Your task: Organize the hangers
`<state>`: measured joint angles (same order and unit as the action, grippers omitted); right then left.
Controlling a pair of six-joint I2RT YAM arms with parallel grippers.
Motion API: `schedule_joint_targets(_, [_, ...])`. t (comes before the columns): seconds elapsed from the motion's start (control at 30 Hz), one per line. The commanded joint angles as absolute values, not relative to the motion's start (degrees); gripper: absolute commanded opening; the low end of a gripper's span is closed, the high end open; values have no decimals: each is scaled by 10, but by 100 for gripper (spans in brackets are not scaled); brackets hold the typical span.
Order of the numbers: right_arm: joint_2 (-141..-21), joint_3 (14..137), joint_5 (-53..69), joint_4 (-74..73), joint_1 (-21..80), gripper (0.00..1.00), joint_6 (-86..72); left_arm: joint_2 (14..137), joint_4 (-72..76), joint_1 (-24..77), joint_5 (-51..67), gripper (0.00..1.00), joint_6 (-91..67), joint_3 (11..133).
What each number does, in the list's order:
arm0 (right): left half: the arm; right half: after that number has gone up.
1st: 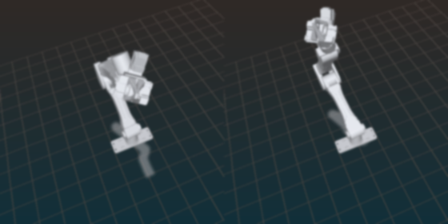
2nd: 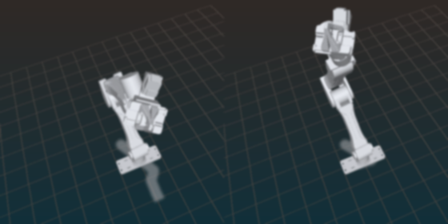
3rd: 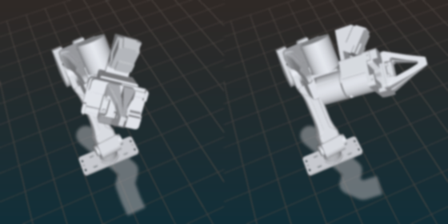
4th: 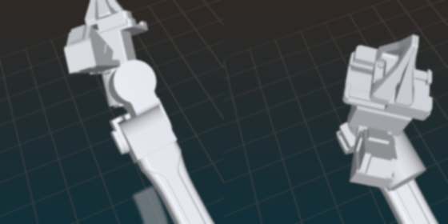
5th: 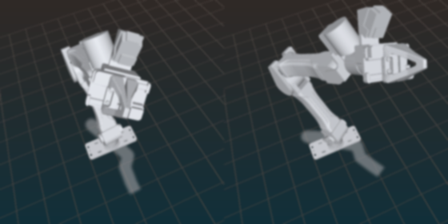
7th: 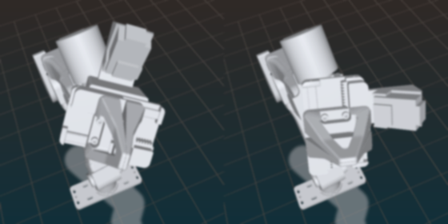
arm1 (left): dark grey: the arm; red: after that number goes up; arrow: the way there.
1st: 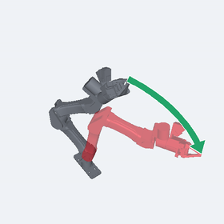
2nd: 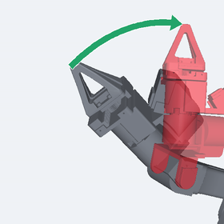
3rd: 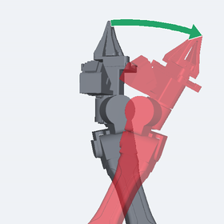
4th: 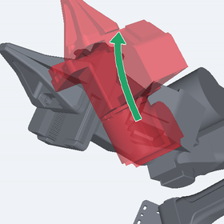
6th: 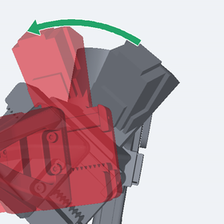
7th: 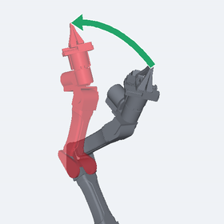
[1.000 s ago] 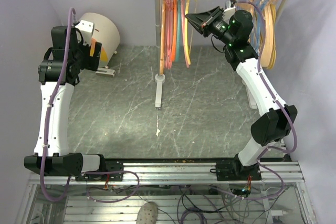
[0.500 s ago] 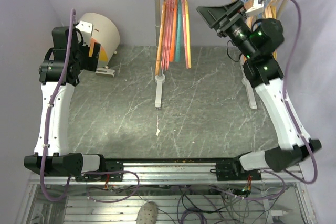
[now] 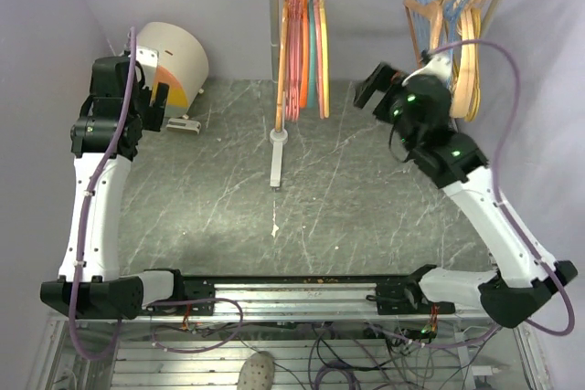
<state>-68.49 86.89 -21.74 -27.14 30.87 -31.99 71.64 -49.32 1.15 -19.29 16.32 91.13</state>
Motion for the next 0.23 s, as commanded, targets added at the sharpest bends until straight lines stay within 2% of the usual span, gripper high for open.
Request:
schedule_joint_targets(0.0, [-649, 774, -471, -326, 378, 100, -332, 698, -449, 9, -237, 99, 162, 882])
schedule_joint_targets(0.13, [-598, 706, -495, -290, 386, 100, -364, 685, -444, -8, -219, 99, 137, 853])
schedule_joint_targets(0.2, [-583, 688, -494, -278, 394, 100, -371, 668, -440, -18, -170, 99, 106, 828])
